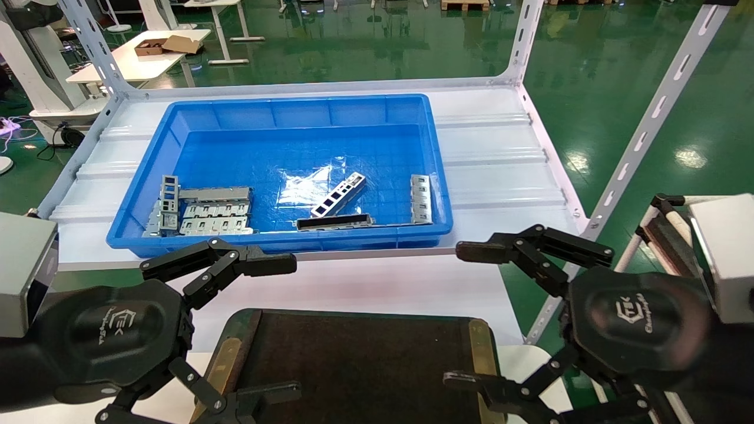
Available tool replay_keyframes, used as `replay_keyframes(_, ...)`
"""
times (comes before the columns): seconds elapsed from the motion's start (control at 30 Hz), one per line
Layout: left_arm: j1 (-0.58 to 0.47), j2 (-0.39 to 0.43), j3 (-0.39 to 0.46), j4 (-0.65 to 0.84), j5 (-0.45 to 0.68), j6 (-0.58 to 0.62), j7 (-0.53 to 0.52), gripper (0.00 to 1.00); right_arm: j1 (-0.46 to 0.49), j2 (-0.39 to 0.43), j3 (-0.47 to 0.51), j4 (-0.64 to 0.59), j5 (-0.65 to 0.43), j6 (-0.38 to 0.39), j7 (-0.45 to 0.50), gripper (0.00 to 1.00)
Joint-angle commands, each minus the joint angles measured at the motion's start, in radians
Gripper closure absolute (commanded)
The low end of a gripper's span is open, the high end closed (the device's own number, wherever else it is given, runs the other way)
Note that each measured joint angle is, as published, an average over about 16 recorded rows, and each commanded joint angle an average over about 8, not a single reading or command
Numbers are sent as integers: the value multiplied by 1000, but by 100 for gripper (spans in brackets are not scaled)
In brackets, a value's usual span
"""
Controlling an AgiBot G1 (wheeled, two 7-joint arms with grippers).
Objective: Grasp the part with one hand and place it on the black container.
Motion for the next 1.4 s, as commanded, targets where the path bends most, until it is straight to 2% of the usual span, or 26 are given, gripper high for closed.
replay_keyframes(0.03,0,0,0,0,0,0,0,0,0,0,0,0,0,0,0,0)
replay_keyframes(0.67,-1,1,0,1,1,-3,-2,0,0,0,0,0,0,0,0,0)
replay_keyframes(0.83,-13,20,7,9,32,-48,-2,0,0,0,0,0,0,0,0,0)
replay_keyframes(1.13,-87,120,65,70,182,-215,-33,0,0,0,0,0,0,0,0,0)
replay_keyframes(1.4,-234,280,166,262,370,-344,-71,0,0,0,0,0,0,0,0,0)
